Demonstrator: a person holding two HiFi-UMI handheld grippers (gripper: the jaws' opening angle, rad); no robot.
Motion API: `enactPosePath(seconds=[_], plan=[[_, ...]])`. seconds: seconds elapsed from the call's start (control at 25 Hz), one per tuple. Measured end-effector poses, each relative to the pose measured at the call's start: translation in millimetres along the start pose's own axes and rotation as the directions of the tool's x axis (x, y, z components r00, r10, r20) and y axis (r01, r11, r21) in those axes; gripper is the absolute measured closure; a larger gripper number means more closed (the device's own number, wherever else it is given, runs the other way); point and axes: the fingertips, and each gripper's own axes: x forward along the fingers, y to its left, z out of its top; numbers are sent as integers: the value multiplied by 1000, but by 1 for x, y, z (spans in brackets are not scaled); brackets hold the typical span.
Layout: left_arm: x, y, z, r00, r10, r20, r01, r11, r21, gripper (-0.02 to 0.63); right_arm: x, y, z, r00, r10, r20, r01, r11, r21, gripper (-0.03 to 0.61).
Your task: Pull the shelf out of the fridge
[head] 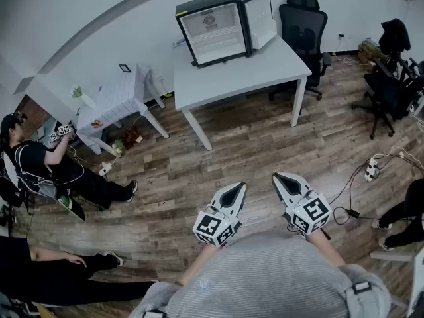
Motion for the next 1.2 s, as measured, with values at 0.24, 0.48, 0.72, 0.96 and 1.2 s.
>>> enactPosePath(seconds=[0.24,0.48,0.72,0.96,1.2], plan=[[1,-4,-4,1000,-6,-9,6,1000,-3,603,-2,1,-10,1000,8,-20,-8,1000,5,565],[2,-4,-9,1000,-2,-17,2,1000,-10,603,-3,1,-10,1000,9,-27,-9,1000,0,565],[1,-6,-10,1000,-1,-21,1,1000,-11,603,-5,1,-11,999,13,-30,-13,1000,2,565],[-1,-6,-11,1000,-4,-25,3,1000,-19,603,-2,3,-11,1000,25,-11,-25,999,46,565],[-3,-10,-15,999,-5,-34,4,1000,-29,601,-4,6,-19,998,55,-25,-53,996,74,563]])
